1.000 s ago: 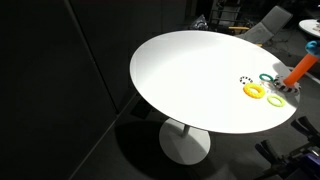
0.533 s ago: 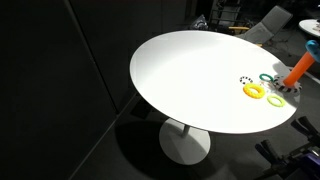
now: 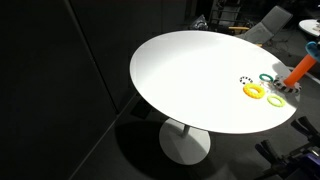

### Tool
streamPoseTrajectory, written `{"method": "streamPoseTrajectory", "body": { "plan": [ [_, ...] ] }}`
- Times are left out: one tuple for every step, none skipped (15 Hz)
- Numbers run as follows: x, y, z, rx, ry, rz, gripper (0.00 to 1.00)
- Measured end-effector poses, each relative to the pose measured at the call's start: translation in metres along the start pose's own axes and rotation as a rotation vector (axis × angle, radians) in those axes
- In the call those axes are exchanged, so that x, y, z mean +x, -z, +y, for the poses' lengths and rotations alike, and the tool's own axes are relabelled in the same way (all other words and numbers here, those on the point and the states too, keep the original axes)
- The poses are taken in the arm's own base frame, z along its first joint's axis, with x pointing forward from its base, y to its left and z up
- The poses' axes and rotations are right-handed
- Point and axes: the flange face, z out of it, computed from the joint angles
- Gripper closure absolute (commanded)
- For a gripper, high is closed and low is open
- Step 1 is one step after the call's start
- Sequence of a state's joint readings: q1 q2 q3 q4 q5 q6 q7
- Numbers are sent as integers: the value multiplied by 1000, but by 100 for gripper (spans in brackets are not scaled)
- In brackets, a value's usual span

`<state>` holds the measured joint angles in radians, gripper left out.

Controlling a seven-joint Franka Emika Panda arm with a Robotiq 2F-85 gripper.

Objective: Put the blue ring on the stack

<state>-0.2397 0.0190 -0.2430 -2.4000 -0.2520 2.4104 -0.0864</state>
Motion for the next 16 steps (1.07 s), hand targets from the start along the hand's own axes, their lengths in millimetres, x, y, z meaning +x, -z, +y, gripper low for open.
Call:
{"method": "streamPoseTrajectory", "body": {
  "plan": [
    [0, 0, 0, 0, 0, 1, 0],
    [0, 0, 0, 0, 0, 2, 0],
    [1, 0, 0, 0, 0, 2, 0],
    [1, 1, 0, 1, -1, 3, 0],
    [1, 1, 0, 4, -5, 4, 0],
    [2, 2, 0, 6, -8, 6, 0],
    [3, 3, 0, 8, -12, 9, 0],
    [4, 4, 1, 11, -15, 11, 0],
    [5, 5, 1, 13, -19, 15, 0],
    [6, 7, 2, 14, -23, 19, 0],
    [7, 8, 2, 16, -26, 23, 0],
    [8, 10, 3, 16, -28, 26, 0],
    [9, 11, 4, 17, -31, 30, 0],
    [10, 13, 4, 16, -32, 34, 0],
    [12, 14, 5, 15, -34, 38, 0],
    [13, 16, 6, 14, -35, 42, 0]
  ]
}}
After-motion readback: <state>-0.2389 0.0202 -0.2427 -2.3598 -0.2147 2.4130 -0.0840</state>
